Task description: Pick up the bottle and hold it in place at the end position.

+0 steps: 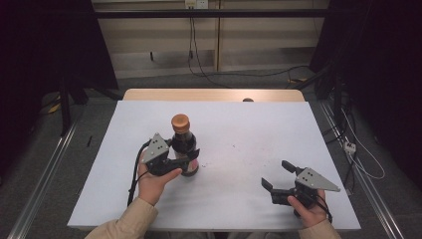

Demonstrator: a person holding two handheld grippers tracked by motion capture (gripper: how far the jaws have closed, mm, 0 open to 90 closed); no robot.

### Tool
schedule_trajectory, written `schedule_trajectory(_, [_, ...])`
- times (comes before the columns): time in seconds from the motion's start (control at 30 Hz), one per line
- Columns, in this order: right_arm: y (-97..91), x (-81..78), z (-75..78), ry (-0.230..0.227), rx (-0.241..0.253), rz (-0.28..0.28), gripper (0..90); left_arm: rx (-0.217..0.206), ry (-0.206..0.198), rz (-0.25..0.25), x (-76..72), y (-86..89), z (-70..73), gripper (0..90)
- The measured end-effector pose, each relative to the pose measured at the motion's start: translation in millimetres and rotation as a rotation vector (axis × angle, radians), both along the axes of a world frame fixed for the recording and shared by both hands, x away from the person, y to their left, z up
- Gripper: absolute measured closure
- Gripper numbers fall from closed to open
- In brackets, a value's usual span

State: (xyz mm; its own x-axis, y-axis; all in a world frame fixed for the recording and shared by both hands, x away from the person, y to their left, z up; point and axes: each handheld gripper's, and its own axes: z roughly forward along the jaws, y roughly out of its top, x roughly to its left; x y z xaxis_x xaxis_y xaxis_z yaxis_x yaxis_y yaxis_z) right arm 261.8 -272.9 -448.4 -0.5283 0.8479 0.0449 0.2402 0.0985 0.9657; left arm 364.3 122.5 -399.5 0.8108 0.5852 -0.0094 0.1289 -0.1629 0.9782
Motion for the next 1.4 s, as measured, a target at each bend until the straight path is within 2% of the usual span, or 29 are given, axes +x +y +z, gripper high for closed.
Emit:
schedule_trajectory(0.33, [0.2,-0.2,0.3,0.0,0.004,0.001,5.6,0.013,0.001,-0.022,12.8,-9.5,4.7,30.5])
schedule_trajectory(0.53, [0.9,-0.1,0.3,-0.003,-0.001,0.006,5.6,0.009,0.029,-0.032,22.6,-18.5,5.0,30.5])
schedule_trajectory(0.93, [0.6,-0.3,0.5,-0.003,0.002,0.008,5.5,0.014,0.028,-0.032,33.4,-28.0,4.7,30.5])
schedule_trajectory(1.4, [-0.5,0.0,0.4,-0.001,0.006,0.007,5.6,0.018,0.037,-0.054,46.1,-43.8,5.9,30.5])
